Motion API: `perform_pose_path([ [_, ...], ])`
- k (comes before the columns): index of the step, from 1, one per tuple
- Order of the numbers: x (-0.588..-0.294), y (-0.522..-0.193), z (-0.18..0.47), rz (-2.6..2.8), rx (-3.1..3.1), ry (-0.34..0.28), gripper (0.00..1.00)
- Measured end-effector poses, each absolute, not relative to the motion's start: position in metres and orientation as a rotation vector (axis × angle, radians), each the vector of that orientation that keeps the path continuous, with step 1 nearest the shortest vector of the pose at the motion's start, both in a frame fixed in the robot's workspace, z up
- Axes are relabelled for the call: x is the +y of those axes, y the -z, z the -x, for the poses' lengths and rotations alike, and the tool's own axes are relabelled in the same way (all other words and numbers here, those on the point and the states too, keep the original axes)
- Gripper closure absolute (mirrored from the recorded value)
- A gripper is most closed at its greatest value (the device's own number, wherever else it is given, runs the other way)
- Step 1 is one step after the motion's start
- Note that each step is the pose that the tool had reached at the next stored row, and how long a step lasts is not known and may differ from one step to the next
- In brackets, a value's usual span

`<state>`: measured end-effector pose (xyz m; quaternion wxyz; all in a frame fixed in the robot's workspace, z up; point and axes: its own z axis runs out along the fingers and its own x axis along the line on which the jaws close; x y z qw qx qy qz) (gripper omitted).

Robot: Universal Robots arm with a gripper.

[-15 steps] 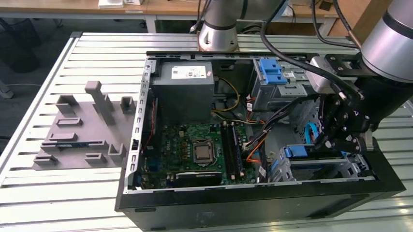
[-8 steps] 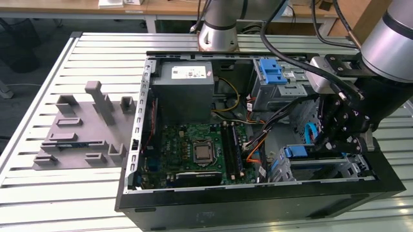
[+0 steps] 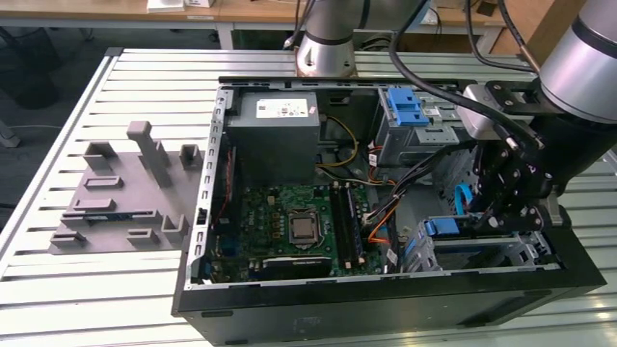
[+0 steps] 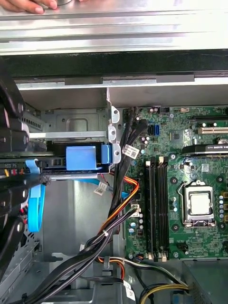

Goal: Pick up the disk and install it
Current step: 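Insert the second disk wire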

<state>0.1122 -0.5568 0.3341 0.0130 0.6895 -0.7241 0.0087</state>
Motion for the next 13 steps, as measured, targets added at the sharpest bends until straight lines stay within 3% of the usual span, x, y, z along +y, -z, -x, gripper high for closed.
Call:
perform_pose_path([
  [2,-0.557,-0.336,-0.112,-2.149,-2.256,-0.026,0.68],
  [3,-0.557,-0.336,-0.112,-2.149,-2.257,-0.026,0.62],
  [13,-0.557,-0.347,-0.112,-2.148,-2.256,-0.025,0.62],
])
